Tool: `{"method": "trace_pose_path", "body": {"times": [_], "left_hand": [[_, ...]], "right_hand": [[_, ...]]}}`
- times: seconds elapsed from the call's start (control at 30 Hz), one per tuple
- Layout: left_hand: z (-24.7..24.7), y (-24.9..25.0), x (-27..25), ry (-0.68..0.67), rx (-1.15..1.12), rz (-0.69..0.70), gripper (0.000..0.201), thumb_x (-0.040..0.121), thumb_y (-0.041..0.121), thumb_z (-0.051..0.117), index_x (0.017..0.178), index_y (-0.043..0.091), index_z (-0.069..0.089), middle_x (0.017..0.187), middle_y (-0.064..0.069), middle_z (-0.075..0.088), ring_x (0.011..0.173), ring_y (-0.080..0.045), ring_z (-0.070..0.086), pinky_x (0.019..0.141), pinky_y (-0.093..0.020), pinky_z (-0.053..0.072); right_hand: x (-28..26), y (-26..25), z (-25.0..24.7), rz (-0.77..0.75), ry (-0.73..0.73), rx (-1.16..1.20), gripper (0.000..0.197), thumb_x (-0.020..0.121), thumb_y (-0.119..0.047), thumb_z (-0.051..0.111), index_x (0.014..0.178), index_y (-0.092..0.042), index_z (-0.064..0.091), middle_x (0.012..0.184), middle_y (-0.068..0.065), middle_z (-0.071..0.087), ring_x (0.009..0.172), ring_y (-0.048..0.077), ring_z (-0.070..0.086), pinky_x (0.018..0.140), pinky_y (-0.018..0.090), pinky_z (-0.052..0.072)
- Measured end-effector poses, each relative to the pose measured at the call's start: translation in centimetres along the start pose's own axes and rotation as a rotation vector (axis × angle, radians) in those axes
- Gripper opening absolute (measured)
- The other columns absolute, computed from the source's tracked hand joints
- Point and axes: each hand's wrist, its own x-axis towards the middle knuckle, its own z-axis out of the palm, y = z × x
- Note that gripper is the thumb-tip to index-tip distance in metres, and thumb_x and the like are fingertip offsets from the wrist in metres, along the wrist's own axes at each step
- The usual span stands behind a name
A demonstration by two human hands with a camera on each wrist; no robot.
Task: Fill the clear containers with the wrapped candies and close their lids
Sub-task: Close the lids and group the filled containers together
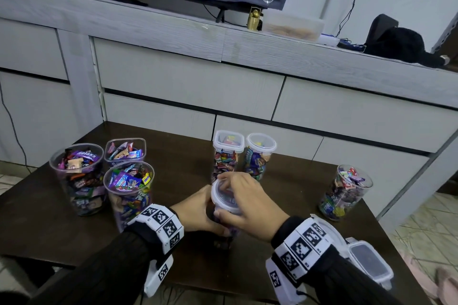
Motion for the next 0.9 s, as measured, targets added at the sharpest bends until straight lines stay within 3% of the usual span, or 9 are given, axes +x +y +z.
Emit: {"method": "trace_pose_path", "body": {"times": [0.13,0.23,0.3,0.4,0.47,0.57,0.7,0.8,0.9], "left_hand": [[0.4,-1.4,-0.1,0.001,-0.021,-0.127,0.092,0.053,0.035,0.092,0.13,0.038,0.041,0.125,0.016,0.06,0.119,0.006,0.052,0.109,-0.03,0.041],[0.8,-1.9,-0.4,0.057,0.011,-0.145,0.098,0.055,0.041,0.092,0.133,0.041,0.032,0.128,0.022,0.053,0.119,0.014,0.047,0.109,-0.022,0.038],[0.3,-2.3,-0.5,0.108,0.032,-0.167,0.099,0.055,0.044,0.091,0.134,0.038,0.032,0.13,0.02,0.052,0.121,0.011,0.047,0.108,-0.022,0.038],[-0.8,-2.9,-1.2,0.11,0.066,-0.249,0.098,0.057,0.042,0.091,0.135,0.034,0.032,0.13,0.011,0.054,0.122,-0.004,0.051,0.107,-0.033,0.042],[-1.0,-2.9,-1.4,0.095,0.105,-0.25,0.1,0.057,0.044,0.091,0.137,0.036,0.03,0.132,0.014,0.049,0.124,-0.004,0.048,0.108,-0.03,0.04],[-0.4,-1.7,-0.8,0.093,0.071,-0.185,0.11,0.055,0.038,0.093,0.143,0.034,0.027,0.139,0.016,0.042,0.129,0.001,0.041,0.112,-0.025,0.033],[0.4,-0.8,0.3,0.076,-0.065,-0.148,0.098,0.052,0.016,0.095,0.13,0.037,0.04,0.129,0.012,0.058,0.121,0.003,0.052,0.109,-0.024,0.039],[0.7,-1.0,0.3,0.094,-0.09,-0.167,0.099,0.058,0.015,0.093,0.139,0.027,0.037,0.131,0.01,0.056,0.125,-0.004,0.051,0.111,-0.029,0.037],[0.5,-1.0,-0.1,0.084,-0.098,-0.158,0.095,0.063,0.022,0.091,0.139,0.029,0.035,0.131,0.013,0.056,0.123,0.001,0.05,0.111,-0.032,0.038]], "right_hand": [[0.1,0.4,-0.2,-0.06,-0.004,0.003,0.036,0.086,-0.039,0.061,0.11,-0.014,0.05,0.137,-0.004,0.044,0.125,0.011,0.035,0.107,0.036,0.032],[0.0,1.1,-0.9,-0.102,-0.042,-0.025,0.037,0.086,-0.041,0.062,0.112,-0.015,0.053,0.143,-0.003,0.041,0.127,0.012,0.03,0.108,0.032,0.03],[-0.4,2.1,-1.7,-0.083,-0.068,-0.16,0.036,0.088,-0.04,0.059,0.119,-0.023,0.053,0.147,-0.005,0.036,0.129,0.016,0.029,0.11,0.036,0.028],[-1.6,3.6,-2.6,-0.053,-0.112,-0.037,0.037,0.09,-0.011,0.053,0.125,-0.023,0.052,0.145,-0.005,0.04,0.135,0.011,0.031,0.113,0.034,0.029],[-2.0,3.7,-2.7,-0.029,-0.153,0.086,0.05,0.083,0.0,0.046,0.127,-0.024,0.048,0.145,-0.006,0.041,0.14,0.005,0.027,0.116,0.028,0.026],[-1.7,2.9,-2.5,0.0,-0.157,0.13,0.038,0.079,-0.022,0.054,0.112,-0.037,0.04,0.14,-0.009,0.042,0.134,0.005,0.034,0.109,0.024,0.031],[-1.0,2.1,-2.3,0.004,-0.072,0.13,0.031,0.082,-0.043,0.065,0.096,-0.037,0.038,0.124,-0.011,0.046,0.118,0.006,0.045,0.098,0.032,0.043],[-0.9,2.6,-2.8,-0.025,-0.094,0.096,0.035,0.084,-0.035,0.067,0.112,-0.027,0.048,0.121,-0.008,0.05,0.115,0.01,0.047,0.1,0.034,0.041],[-1.2,3.2,-3.2,-0.081,-0.121,-0.082,0.043,0.083,-0.03,0.062,0.124,-0.032,0.048,0.128,-0.013,0.05,0.122,0.009,0.039,0.104,0.031,0.034]]}}
